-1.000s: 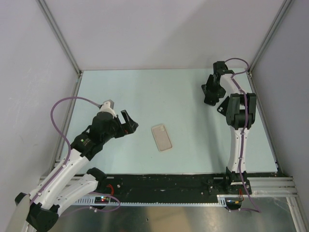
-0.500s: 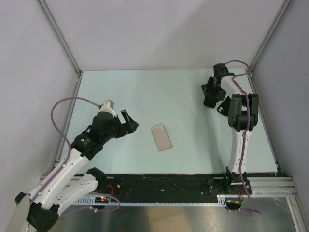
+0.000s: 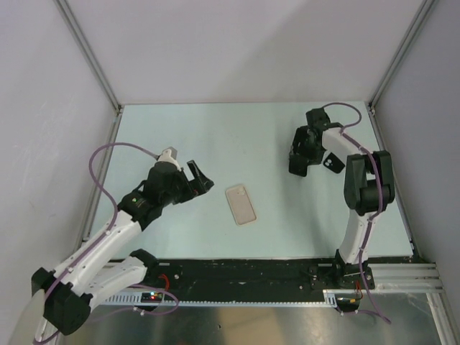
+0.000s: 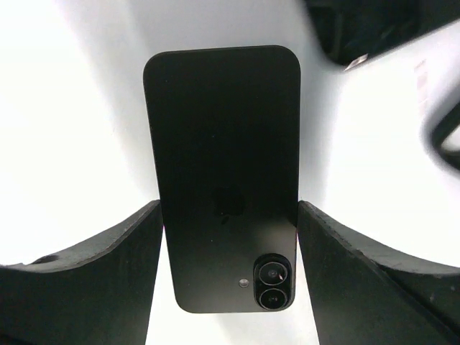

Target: Put the phone into the phone case

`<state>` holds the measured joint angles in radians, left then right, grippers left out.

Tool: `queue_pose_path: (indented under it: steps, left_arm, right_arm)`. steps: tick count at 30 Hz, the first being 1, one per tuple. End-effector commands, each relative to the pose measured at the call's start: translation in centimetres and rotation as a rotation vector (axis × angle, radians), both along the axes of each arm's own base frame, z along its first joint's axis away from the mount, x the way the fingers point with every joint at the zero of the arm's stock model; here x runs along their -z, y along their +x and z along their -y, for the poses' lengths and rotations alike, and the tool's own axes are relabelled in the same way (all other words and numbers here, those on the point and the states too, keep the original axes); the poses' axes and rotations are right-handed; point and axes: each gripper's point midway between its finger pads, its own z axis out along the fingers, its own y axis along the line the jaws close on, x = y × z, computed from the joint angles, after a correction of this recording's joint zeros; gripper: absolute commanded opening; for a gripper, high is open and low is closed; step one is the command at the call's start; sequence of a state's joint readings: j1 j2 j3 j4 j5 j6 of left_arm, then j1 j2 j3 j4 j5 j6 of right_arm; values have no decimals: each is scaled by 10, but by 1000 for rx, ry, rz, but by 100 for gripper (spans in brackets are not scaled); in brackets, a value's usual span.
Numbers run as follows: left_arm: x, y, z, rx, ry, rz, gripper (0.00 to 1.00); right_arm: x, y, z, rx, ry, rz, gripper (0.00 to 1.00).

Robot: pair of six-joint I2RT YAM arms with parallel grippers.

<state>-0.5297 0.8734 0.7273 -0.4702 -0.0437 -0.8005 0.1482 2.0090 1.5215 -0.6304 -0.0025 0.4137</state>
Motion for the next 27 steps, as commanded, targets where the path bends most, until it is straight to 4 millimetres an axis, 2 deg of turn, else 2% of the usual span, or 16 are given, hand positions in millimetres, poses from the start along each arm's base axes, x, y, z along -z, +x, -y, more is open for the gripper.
queue_pose_path:
  steps: [1,6,10,14,19,27]
  left_arm:
    - [-4,21,19,-24,-99,-1,100]
    - [2,39,49,13,-191,-52,100]
    - [12,59,75,39,-271,-92,100]
    - [29,74,98,66,-340,-153,99]
    - [51,86,112,65,-367,-212,96]
    - [75,95,124,60,-381,-283,89]
  right_arm:
    - [-48,-19,-66,-164,179,151,28]
    - [-56,-70,-129,-356,259,181,29]
    - [-54,-103,-162,-457,317,175,29]
    - [-52,-127,-185,-528,363,174,29]
    - [-55,-139,-201,-579,384,179,29]
    - [-55,-142,-215,-611,414,189,29]
